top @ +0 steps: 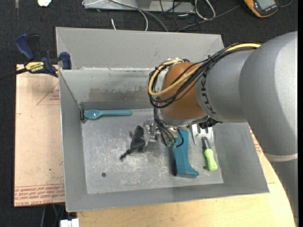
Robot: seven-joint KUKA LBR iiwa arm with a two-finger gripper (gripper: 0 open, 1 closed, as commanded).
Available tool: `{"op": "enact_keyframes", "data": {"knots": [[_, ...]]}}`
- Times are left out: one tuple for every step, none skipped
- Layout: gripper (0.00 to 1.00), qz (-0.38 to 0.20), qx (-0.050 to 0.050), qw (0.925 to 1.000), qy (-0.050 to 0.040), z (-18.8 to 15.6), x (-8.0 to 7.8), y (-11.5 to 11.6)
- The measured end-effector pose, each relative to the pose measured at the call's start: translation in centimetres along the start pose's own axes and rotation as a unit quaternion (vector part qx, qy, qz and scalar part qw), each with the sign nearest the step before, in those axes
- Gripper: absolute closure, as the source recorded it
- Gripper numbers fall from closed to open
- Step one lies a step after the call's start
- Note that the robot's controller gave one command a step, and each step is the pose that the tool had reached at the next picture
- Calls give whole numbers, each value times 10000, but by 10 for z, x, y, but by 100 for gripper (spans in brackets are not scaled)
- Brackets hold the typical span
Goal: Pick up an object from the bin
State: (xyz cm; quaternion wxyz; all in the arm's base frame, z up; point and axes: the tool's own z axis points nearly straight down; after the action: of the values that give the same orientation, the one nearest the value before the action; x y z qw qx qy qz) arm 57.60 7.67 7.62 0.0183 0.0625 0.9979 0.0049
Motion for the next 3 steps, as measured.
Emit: {"op": "enact_keyframes", "data": {"knots": [[100,2,-1,10000,-1,0,0,0],[100,3,-3,10000,-1,-5,0,0],[100,2,5,10000,47,-47,1,0]]}}
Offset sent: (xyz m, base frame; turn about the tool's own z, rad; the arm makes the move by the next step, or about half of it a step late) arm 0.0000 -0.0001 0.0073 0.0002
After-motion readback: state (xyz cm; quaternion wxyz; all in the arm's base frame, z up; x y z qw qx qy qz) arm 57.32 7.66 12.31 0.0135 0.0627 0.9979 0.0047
